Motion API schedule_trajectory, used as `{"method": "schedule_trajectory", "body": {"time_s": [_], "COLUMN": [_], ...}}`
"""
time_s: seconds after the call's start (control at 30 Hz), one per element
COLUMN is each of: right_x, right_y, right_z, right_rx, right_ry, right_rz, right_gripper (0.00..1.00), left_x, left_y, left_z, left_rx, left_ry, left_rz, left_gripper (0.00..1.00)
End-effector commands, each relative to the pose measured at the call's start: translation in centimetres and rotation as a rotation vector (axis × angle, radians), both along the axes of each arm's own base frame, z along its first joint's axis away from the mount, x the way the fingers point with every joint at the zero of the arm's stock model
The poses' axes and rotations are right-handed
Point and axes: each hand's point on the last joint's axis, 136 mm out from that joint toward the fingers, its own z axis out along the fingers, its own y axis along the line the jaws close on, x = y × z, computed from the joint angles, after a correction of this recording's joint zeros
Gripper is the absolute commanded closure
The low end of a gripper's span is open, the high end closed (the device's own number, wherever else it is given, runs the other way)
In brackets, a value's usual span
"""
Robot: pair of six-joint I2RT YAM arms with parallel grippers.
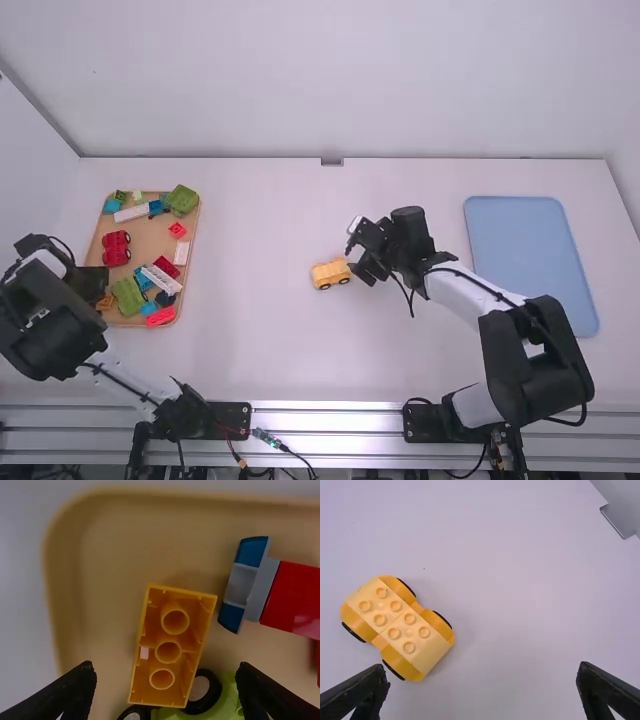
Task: Assemble lego blocks to make yellow taxi
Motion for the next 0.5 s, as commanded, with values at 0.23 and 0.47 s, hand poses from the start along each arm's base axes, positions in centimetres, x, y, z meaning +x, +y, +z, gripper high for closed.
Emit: {"method": "schedule_trajectory", "body": {"time_s": [0.23,0.47], "right_x": [0.52,0.52], "right_y": [0.23,0.22], "right_z": [1.23,1.22], "right_rx": [0.010,0.010], "right_ry": [-0.028,-0.028], "right_rz": [0.002,0.002], "right_gripper": [0.01,0.01], "left_x": [-0.32,-0.38], "left_y": [-0.69,-0.66], "left_z": [-1.60,-1.61], "left_rx": [-0.026,-0.024], "left_ry": [0.038,0.041], "left_rz": [-0.044,-0.047], "left_gripper": [0.28,0.34]}}
